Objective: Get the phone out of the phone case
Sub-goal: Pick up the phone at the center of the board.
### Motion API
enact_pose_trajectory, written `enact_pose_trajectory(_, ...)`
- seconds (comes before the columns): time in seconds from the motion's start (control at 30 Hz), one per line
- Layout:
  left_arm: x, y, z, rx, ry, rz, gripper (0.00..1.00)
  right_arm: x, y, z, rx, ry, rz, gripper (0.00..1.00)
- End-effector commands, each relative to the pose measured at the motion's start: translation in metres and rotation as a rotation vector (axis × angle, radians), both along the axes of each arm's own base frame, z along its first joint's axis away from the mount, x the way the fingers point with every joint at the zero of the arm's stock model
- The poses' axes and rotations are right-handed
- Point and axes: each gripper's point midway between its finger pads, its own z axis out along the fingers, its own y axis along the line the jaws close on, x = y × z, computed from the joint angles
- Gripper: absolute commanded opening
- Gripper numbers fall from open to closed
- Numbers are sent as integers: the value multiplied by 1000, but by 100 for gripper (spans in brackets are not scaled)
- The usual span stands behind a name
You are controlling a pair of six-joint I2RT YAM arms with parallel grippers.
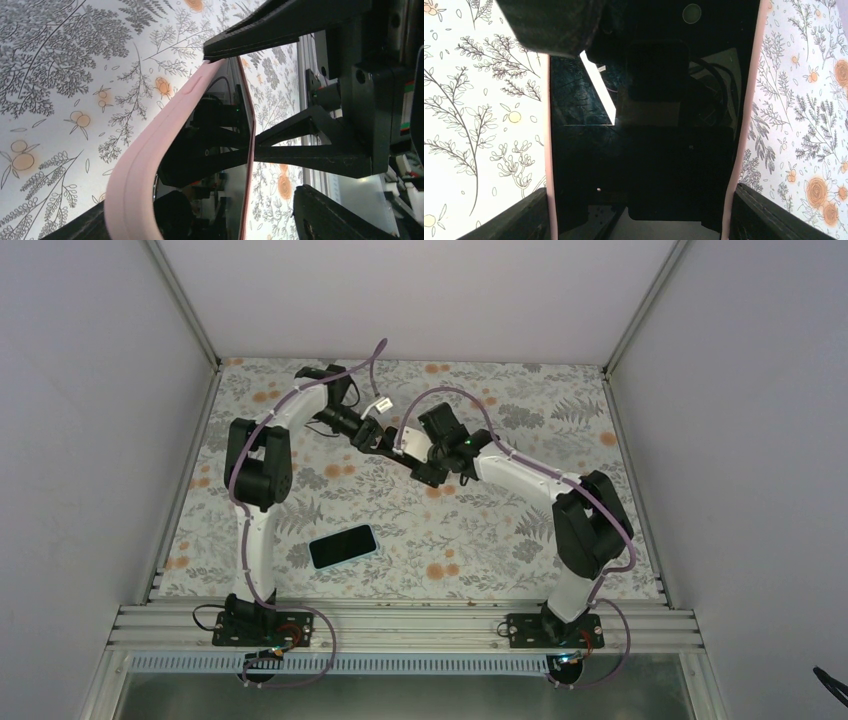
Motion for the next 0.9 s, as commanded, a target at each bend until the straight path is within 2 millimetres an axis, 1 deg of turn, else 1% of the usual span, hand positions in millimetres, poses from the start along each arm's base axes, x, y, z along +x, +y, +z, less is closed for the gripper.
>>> enact_pose_trajectory(0.0,0,-7,8,-34,-17,-17,71,11,17,20,53,-64,-2,56)
enact_pose_trajectory(0.07,-4,-8,8,-35,-10,-28,60,12,18,22,57,-73,-5,57)
enact_pose_trajectory(0.13,-8,-9,8,-37,-4,-41,38,12,18,24,59,-79,-7,56)
enact_pose_trajectory(0.2,-12,-11,7,-39,-2,-52,19,13,18,26,59,-87,-10,56)
enact_pose_trajectory(0.27,-13,-10,8,-36,-7,-53,5,12,18,28,60,-91,-14,57)
enact_pose_trajectory(0.3,-13,-10,8,-37,-12,-55,3,12,17,29,61,-93,-14,57)
enact_pose_trajectory(0.37,-12,-10,11,-38,-29,-54,2,10,16,30,62,-91,-16,60)
enact_pose_trajectory(0.43,-12,-10,15,-43,-45,-60,2,4,15,32,68,-70,-6,70)
enact_pose_trajectory(0.5,-14,-10,23,-47,-76,-68,2,-10,13,39,101,-19,33,81)
enact_pose_trajectory(0.53,-14,-9,26,-43,-100,-73,2,-15,7,35,97,17,40,86)
enact_pose_trajectory(0.57,-14,-8,29,-29,-133,-77,2,-27,4,49,143,44,72,89)
enact_pose_trajectory(0.67,-17,-5,35,37,-280,-87,2,-51,-16,64,225,124,132,100)
enact_pose_trajectory(0.73,-21,-3,40,76,-395,-89,2,-61,-30,72,273,145,160,100)
enact_pose_trajectory(0.77,-27,-2,41,89,-447,-98,2,-65,-37,76,292,150,168,99)
enact_pose_trajectory(0.8,-30,-3,47,91,-503,-104,2,-65,-46,75,304,156,163,98)
enact_pose_trajectory(0.87,-38,-6,59,75,-610,-123,2,-64,-54,75,316,149,173,93)
